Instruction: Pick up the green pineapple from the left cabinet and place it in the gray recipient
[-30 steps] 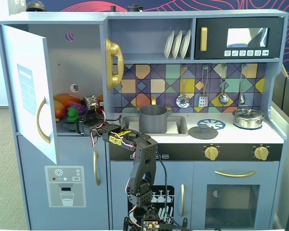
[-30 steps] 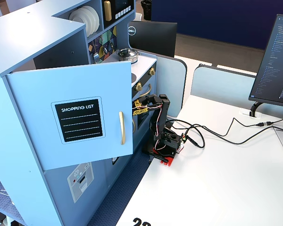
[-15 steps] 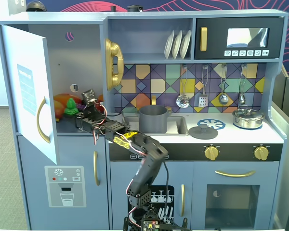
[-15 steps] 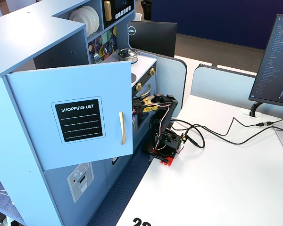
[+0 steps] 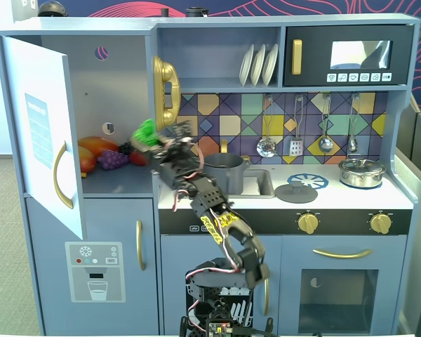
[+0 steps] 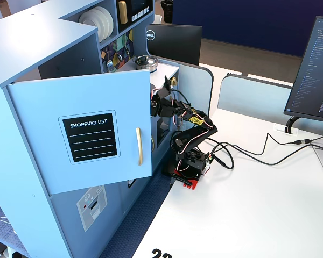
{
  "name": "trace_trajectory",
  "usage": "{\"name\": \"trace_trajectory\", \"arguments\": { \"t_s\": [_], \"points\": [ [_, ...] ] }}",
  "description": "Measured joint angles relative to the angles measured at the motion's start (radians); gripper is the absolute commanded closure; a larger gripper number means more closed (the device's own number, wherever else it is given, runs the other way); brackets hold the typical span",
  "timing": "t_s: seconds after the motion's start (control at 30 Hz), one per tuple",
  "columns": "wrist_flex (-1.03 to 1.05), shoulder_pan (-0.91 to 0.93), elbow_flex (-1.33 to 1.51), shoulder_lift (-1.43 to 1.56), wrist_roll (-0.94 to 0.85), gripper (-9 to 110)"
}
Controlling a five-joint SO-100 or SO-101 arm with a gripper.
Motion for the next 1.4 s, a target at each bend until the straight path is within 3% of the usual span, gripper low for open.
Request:
{"name": "trace_trajectory", "arguments": {
  "t_s": [0.4, 0.73, 0.97, 1.0, 1.13, 1.27, 1.4],
  "points": [
    [-0.038, 0.574, -0.074, -0.144, 0.212, 102],
    [-0.178, 0.764, -0.084, -0.526, 0.176, 102],
    [-0.175, 0.785, -0.084, -0.598, 0.138, 102],
    [-0.175, 0.787, -0.084, -0.603, 0.13, 100],
    [-0.179, 0.784, -0.084, -0.627, 0.144, 67],
    [-0.181, 0.798, -0.084, -0.63, 0.169, 61],
    [-0.181, 0.796, -0.084, -0.63, 0.169, 65]
  ]
}}
